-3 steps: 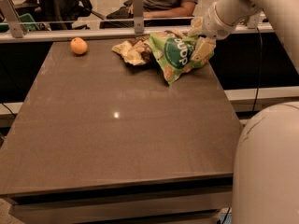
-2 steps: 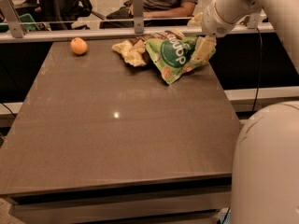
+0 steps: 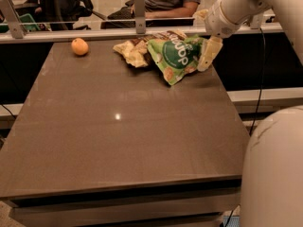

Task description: Move green rice chip bag near brown chip bag

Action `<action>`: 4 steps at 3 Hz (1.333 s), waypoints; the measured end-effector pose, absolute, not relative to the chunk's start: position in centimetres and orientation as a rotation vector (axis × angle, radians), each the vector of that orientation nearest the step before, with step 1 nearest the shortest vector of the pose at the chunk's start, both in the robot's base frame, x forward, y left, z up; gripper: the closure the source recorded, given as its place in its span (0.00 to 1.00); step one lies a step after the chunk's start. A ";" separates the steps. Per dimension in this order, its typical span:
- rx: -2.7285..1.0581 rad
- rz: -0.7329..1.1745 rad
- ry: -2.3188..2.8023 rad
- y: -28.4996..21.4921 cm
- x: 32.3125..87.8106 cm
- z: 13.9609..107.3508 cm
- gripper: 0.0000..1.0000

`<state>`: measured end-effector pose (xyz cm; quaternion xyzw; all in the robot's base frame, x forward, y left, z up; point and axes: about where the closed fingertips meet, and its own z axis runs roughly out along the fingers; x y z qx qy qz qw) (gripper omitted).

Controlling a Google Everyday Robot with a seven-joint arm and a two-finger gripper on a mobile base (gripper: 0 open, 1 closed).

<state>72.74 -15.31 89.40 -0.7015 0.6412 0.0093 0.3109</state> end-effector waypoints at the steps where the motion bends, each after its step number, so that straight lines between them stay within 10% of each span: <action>1: -1.763 0.102 1.687 -15.6 70.6 90.2 0.00; 4: -1.492 0.214 1.609 -21.6 58.3 94.6 0.00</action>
Offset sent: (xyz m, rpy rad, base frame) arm -0.1122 -0.0357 0.0481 0.3760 -0.0376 -0.1114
